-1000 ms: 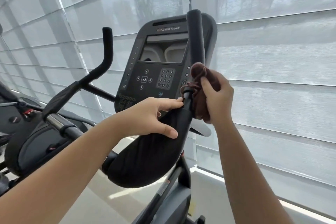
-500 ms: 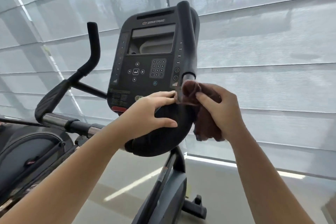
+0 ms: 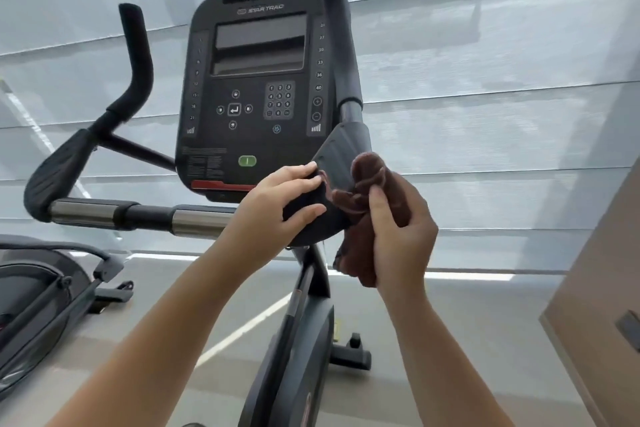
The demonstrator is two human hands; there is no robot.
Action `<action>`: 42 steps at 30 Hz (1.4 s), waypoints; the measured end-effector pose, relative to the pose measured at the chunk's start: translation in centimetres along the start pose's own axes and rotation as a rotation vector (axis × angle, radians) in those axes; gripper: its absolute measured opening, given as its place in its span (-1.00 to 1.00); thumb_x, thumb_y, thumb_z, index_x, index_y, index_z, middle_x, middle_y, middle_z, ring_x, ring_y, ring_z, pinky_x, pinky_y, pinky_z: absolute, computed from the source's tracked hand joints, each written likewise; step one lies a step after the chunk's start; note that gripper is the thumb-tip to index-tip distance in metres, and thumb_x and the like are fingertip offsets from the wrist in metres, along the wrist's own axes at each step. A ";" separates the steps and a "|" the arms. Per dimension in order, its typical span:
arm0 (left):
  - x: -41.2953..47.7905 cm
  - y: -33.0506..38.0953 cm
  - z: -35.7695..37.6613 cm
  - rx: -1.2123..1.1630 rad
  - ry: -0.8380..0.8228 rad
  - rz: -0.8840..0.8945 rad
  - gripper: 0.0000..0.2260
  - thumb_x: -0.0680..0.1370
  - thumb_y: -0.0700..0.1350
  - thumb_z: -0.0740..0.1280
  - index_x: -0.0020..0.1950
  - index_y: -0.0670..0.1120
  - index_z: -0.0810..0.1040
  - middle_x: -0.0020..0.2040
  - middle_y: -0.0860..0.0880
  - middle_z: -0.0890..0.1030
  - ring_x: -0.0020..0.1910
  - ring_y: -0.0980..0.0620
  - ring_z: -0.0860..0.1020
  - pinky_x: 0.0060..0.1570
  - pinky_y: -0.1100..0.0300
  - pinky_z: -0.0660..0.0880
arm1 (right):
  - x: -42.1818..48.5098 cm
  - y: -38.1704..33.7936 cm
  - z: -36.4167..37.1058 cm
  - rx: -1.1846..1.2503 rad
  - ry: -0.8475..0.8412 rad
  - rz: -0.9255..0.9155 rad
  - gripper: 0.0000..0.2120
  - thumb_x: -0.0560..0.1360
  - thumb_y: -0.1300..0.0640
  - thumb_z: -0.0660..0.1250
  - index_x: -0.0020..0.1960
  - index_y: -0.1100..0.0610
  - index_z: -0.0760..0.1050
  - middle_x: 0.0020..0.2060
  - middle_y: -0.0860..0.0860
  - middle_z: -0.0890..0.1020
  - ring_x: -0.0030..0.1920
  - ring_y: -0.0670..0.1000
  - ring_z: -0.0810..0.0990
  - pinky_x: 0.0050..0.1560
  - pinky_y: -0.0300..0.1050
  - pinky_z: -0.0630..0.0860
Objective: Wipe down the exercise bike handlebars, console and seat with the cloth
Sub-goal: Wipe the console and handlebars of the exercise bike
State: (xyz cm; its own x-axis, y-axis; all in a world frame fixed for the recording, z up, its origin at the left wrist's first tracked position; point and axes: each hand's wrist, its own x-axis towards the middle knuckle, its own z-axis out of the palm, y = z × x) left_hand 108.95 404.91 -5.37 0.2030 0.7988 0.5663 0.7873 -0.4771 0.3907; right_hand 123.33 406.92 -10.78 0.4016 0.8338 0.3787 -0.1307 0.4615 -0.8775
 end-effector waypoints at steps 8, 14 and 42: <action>-2.5 -1.2 -1.0 0.051 -0.016 0.096 -0.67 0.44 -0.21 0.40 0.20 -0.20 0.52 0.24 -0.09 0.50 0.23 0.01 0.43 0.25 0.16 0.29 | 2.3 -1.6 1.3 -0.217 0.083 -0.108 -0.79 0.47 0.19 0.34 0.09 0.13 0.58 0.01 0.11 0.57 0.02 -0.04 0.55 0.11 -0.24 0.47; -4.4 -2.7 -1.6 0.063 0.010 0.138 -0.61 0.38 -0.32 0.44 0.19 -0.20 0.53 0.22 -0.10 0.53 0.21 -0.06 0.47 0.21 -0.03 0.41 | -4.9 -0.7 2.9 -0.203 0.199 -0.282 -0.75 0.42 0.23 0.38 0.08 0.06 0.56 -0.03 0.03 0.41 -0.01 -0.06 0.52 0.06 -0.42 0.44; -5.1 -5.2 -1.5 -0.067 0.166 0.151 -0.72 0.34 -0.37 0.43 0.03 -0.21 0.61 0.02 -0.10 0.63 0.04 -0.11 0.55 0.06 -0.10 0.45 | -6.9 -0.4 8.0 -0.370 0.517 -0.363 -0.73 0.39 0.09 0.42 0.04 0.20 0.60 -0.05 0.21 0.48 0.00 0.13 0.51 0.01 0.11 0.54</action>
State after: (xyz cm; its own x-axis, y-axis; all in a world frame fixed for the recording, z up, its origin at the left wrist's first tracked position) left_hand 102.95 402.80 -9.17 0.2125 0.6478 0.7316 0.7139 -0.6141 0.3364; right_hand 113.39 403.42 -10.72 0.7496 0.3561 0.5579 0.3702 0.4732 -0.7994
